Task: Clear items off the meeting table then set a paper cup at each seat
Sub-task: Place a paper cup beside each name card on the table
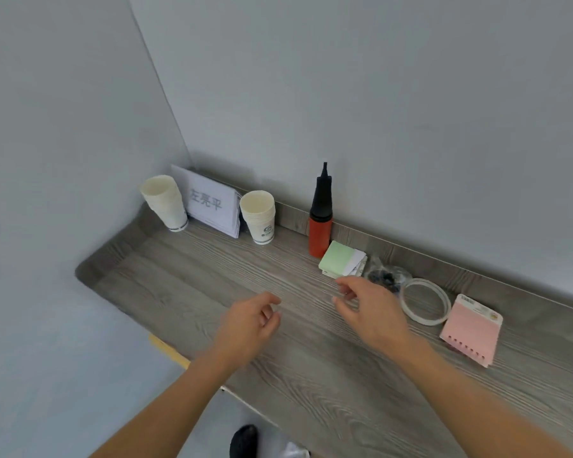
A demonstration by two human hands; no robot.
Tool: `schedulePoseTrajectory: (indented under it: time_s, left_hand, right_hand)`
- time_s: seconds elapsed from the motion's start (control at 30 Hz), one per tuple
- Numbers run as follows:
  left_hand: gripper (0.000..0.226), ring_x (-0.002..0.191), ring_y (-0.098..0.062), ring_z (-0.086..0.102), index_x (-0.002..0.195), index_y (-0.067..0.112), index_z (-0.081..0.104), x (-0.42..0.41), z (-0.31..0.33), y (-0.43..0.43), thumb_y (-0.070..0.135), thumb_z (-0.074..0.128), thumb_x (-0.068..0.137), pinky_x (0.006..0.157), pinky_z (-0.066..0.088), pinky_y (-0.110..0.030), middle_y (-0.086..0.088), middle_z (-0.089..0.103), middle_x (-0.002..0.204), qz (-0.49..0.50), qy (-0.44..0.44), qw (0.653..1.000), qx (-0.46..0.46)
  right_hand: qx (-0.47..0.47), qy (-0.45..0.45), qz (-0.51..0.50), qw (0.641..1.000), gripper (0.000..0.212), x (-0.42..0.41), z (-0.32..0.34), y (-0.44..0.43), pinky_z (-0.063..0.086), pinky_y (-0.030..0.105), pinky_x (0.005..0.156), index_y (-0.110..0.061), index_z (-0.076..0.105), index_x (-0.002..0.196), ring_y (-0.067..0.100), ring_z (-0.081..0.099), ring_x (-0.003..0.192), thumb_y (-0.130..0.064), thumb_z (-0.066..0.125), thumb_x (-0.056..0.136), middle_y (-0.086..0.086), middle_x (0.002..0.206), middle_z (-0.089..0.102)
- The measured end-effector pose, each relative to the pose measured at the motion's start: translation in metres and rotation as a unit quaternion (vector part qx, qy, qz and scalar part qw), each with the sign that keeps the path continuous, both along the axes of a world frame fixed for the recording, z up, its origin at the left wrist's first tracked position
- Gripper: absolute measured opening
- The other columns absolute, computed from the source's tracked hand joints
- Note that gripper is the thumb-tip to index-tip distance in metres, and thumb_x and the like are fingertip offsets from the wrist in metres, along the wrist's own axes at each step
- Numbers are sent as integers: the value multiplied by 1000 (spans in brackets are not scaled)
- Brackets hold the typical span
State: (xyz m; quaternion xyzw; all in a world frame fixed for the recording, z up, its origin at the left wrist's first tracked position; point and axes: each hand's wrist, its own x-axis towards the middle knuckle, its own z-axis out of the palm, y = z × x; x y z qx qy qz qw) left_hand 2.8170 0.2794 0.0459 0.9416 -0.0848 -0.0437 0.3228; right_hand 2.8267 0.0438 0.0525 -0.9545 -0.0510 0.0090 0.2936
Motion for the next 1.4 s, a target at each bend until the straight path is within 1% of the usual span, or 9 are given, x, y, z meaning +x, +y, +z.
schedulePoseTrajectory:
  time_s: [0.13, 0.27, 0.43, 0.57, 0.83, 0.93, 1.07, 1.3, 1.4]
  left_hand:
    - [21, 76, -14, 64, 112, 14, 67, 28, -14, 52, 20, 60, 93, 75, 55, -36, 3, 68, 87, 11, -11, 1000, -15]
    - [29, 94, -17, 61, 117, 14, 65, 63, -29, 102, 29, 57, 93, 82, 48, -28, -1, 64, 107, -14, -55, 998, 18]
    - [52, 119, -31, 57, 122, 14, 63, 92, -60, 143, 49, 44, 89, 98, 49, -48, -12, 59, 130, -70, -62, 991, 100]
    - [54, 135, -31, 48, 131, 19, 58, 92, -73, 151, 53, 38, 93, 113, 23, -41, -12, 53, 143, -116, -69, 977, 163]
    - [58, 140, -33, 41, 139, 17, 51, 95, -79, 150, 51, 39, 92, 111, 17, -45, -16, 45, 150, -137, -65, 969, 193]
    - [59, 140, -34, 40, 139, 18, 50, 97, -78, 150, 51, 39, 92, 110, 18, -46, -16, 43, 151, -144, -61, 968, 197]
    - [57, 142, -32, 36, 139, 19, 51, 99, -75, 152, 50, 38, 93, 113, 15, -45, -14, 42, 152, -145, -54, 970, 190]
    - [58, 137, -33, 41, 123, 16, 64, 89, -62, 159, 49, 33, 86, 112, 31, -48, -11, 51, 145, -133, -9, 985, 106]
    - [42, 125, -25, 50, 116, 15, 67, 67, -45, 153, 43, 46, 91, 103, 39, -38, -6, 59, 130, -147, 40, 987, 48]
  right_hand:
    - [-12, 10, -22, 1000, 41, 30, -9, 56, 51, 31, 88, -24, 56, 130, 11, 63, 102, -38, 59, 91, -4, 116, 67]
    - [-8, 7, -51, 999, 62, 73, -4, 111, 49, 34, 97, -27, 39, 143, 14, 56, 119, -44, 61, 88, -3, 135, 55]
    - [64, -44, -115, 990, 88, 136, 7, 162, 43, 39, 105, -33, 26, 147, 14, 41, 135, -50, 73, 75, -4, 149, 40]
    - [93, -49, -141, 984, 104, 165, 3, 188, 35, 35, 107, -30, 18, 151, 14, 34, 140, -46, 80, 70, -5, 154, 33]
    - [151, -71, -207, 964, 95, 180, -11, 204, 34, 31, 111, -23, 33, 146, 14, 42, 135, -30, 84, 67, -4, 149, 43]
    - [173, -64, -224, 957, 96, 168, -2, 201, 38, 31, 108, -26, 32, 146, 11, 47, 127, -28, 84, 66, -8, 142, 48]
    - [219, -71, -249, 941, 97, 128, 13, 194, 36, 19, 98, -25, 31, 145, -8, 42, 111, -25, 87, 66, -20, 128, 43]
    - [263, -60, -302, 914, 96, 13, 22, 163, 42, 27, 100, -33, 32, 143, 1, 51, 110, -26, 88, 65, -30, 120, 46]
    - [261, -62, -341, 901, 95, -46, 25, 148, 43, 29, 100, -34, 32, 143, 5, 48, 113, -25, 88, 66, -30, 119, 44]
